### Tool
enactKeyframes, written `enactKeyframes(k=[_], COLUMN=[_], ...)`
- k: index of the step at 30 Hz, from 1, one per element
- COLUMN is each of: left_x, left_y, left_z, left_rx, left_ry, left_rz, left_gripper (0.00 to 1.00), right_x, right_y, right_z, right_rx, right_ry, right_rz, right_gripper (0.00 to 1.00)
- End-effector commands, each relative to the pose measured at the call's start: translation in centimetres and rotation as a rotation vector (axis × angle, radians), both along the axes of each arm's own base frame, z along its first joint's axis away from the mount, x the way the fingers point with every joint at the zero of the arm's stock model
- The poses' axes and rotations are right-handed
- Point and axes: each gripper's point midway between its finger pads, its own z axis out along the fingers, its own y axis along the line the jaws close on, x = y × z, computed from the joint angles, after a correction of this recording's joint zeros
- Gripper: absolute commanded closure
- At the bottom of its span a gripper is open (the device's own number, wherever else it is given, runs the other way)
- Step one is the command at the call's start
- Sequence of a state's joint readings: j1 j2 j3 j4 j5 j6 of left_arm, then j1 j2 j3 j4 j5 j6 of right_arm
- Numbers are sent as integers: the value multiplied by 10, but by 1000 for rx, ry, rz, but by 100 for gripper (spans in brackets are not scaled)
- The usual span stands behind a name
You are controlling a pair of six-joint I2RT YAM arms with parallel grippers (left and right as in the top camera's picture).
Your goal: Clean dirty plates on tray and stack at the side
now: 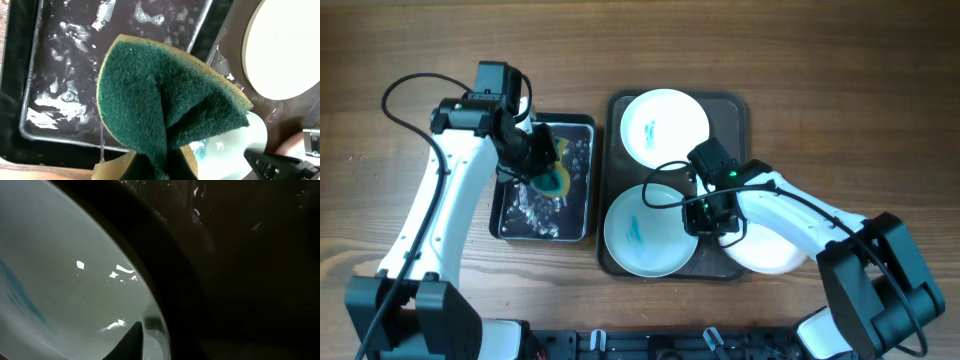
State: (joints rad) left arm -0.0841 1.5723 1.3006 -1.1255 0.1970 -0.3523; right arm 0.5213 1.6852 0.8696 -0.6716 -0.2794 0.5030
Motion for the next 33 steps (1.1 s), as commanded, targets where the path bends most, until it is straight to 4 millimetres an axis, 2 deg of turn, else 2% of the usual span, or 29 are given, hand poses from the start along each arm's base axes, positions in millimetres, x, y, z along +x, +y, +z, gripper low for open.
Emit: enactKeyframes(k=[1,5,8,11,14,18,19,21,22,27,33], left_x=[3,3,2,1,0,-2,-2,-3,-5,-15,-37], left_y=[-4,-4,-7,-18,-32,-47,-50,-54,-56,-77,-140], left_z=[14,14,14,14,15,14,13,12,11,-6,-55], left_rx=[-25,-25,-25,-26,-28,-32,-34,-39,-42,-74,-248], left_ry=[-42,-42,-41,-47,-58,-67,-67,-58,-49,-6,81], left_rz=[-13,-13,-23,-59,-102,-143,-146,-134,-125,-156,-192], left_gripper=[96,96,96,96,96,96,96,96,96,96,96], right_x=[3,3,1,3,1,-2,-2,1,3,12,23], right_y=[-12,-12,-13,-12,-13,-12,-14,-18,-21,-31,-44], right_z=[2,21,26,19,5,-11,-13,-14,-14,-14,-12], right_rx=[-56,-32,-31,-27,-25,-13,-20,-48,-60,-61,-60], right_ry=[-27,-70,-71,-77,-69,-69,-69,-86,-95,-94,-91], right_rz=[-21,-4,-9,-18,-56,-55,-55,-61,-67,-143,-229], right_gripper=[74,71,72,72,78,79,81,94,96,95,96])
